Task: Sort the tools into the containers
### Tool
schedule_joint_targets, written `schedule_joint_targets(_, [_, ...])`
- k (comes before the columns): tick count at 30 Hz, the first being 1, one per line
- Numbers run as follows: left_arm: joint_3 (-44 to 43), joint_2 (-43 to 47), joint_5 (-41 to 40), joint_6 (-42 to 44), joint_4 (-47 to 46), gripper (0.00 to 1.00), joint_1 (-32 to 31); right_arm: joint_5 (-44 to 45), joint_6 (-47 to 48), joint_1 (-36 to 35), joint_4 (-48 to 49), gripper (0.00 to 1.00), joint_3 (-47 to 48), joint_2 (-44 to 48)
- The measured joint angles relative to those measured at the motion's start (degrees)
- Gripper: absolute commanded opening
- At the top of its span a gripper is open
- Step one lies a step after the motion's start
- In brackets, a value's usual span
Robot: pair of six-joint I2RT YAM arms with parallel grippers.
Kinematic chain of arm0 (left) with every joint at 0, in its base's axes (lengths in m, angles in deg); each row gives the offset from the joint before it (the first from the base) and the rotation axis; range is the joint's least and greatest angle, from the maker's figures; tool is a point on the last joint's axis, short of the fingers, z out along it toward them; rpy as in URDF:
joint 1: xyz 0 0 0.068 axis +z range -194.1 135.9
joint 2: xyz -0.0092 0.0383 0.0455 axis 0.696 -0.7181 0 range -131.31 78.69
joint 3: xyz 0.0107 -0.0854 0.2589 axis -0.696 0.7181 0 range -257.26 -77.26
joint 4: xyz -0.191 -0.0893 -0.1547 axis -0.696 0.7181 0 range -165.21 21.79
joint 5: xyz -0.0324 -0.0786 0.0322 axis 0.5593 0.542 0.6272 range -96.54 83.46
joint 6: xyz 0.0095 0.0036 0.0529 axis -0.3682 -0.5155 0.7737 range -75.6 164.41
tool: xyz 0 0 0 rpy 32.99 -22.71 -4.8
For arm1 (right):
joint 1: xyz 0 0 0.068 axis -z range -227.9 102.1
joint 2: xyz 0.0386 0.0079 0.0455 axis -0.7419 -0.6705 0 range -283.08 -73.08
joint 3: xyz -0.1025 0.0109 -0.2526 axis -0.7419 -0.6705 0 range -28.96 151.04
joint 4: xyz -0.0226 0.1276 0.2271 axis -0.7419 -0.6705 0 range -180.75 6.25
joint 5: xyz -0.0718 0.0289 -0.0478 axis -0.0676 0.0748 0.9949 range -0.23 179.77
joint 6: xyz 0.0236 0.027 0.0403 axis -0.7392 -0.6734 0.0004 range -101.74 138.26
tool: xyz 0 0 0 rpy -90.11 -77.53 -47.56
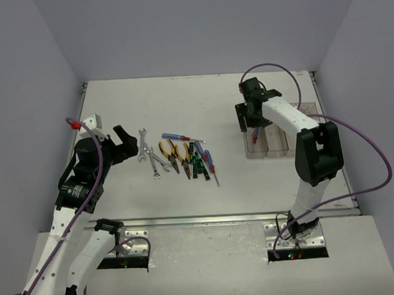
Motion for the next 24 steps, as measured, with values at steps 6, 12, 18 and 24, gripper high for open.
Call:
schedule_joint_targets(6, [0.0, 0.0, 0.0, 0.1, 0.0, 1.00, 0.0, 1.6, -2.9, -16.8, 5.5, 0.47, -4.5, 7.9])
schedule_joint_targets(12, [0.0, 0.0, 0.0, 0.1, 0.0, 1.00, 0.0, -1.1, -6.8, -24.2, 10.1, 0.36, -8.5, 4.7])
schedule_joint_targets(18, [0.0, 0.0, 0.0, 0.1, 0.0, 1.00, 0.0, -2.7, -8.4, -24.9, 11.1, 0.34, -7.7, -2.5])
schedule_joint_targets(24, [0.0, 0.0, 0.0, 0.1, -0.1, 1.00, 0.0, -3.8, -9.3, -24.9, 11.3, 0.33, -7.5, -5.1])
